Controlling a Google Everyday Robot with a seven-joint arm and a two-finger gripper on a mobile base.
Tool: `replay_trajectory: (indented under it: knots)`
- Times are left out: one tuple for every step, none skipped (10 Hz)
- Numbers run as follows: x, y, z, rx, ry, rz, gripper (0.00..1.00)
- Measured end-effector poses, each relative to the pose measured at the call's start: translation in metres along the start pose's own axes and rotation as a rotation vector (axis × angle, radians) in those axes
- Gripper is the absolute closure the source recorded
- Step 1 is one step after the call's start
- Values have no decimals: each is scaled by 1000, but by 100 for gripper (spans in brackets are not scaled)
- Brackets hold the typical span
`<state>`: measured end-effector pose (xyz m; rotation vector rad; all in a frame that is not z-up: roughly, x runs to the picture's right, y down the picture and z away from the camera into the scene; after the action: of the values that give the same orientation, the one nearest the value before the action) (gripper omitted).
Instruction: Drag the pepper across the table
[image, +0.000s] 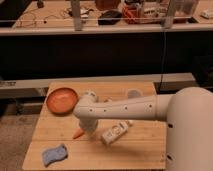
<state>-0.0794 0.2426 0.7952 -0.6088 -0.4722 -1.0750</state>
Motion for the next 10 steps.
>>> replay_trajectory:
  knots:
    - [1,2,-1,0,-1,-1,95]
    - [1,3,-2,1,-2,-3,95]
    - [1,3,-3,2,-3,-6,95]
    - [1,3,-3,3,-4,-10,95]
    - [0,3,-4,3,-4,-14,92]
    - [1,2,-5,5,-4,-12,84]
    - [4,4,-8,18,-9,9,73]
    - [12,4,-13,32,-11,32,65]
    - [22,-2,-18,49,-17,50,54]
    - [31,-8,-22,66,-24,67,45]
